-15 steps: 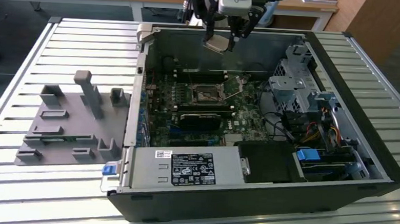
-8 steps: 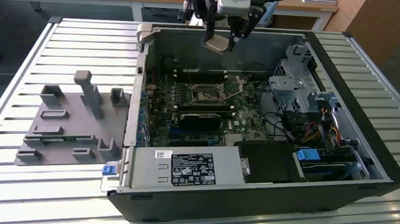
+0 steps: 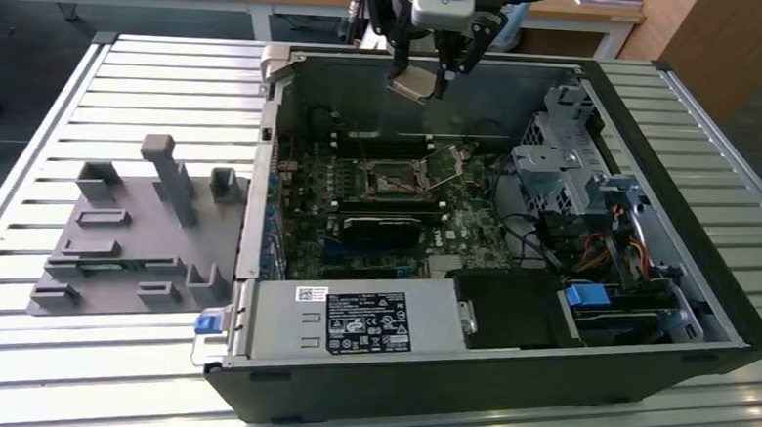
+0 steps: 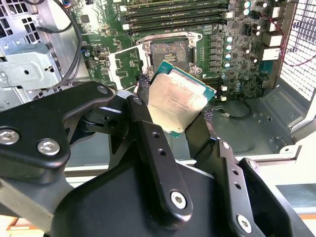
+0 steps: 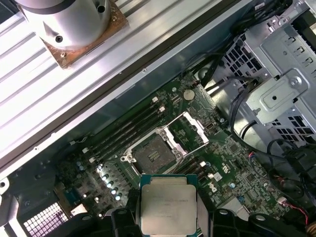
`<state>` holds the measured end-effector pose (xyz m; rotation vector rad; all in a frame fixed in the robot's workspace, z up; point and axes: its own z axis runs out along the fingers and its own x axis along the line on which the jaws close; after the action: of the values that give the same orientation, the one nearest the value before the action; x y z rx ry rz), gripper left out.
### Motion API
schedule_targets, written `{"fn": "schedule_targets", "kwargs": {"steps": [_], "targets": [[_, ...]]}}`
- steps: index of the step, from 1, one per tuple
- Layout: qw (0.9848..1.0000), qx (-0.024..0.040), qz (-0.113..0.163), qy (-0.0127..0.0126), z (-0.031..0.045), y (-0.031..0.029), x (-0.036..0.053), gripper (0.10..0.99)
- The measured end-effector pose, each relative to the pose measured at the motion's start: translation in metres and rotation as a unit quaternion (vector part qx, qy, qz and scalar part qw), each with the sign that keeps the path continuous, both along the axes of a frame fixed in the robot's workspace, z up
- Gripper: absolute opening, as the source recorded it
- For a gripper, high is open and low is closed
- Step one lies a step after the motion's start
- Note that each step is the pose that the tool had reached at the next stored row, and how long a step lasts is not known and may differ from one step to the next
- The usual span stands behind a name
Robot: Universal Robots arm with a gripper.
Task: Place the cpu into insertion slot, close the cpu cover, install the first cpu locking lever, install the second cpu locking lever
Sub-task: 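Place the cpu into insertion slot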
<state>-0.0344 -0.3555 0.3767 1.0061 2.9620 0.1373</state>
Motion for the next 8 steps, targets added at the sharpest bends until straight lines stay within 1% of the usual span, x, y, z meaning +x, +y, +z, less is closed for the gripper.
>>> {"fn": "schedule_targets", "kwargs": {"steps": [8], "targets": [[0.9999,0.0,-0.012,0.0,-0.0001,0.0,0.0,0.541]]}}
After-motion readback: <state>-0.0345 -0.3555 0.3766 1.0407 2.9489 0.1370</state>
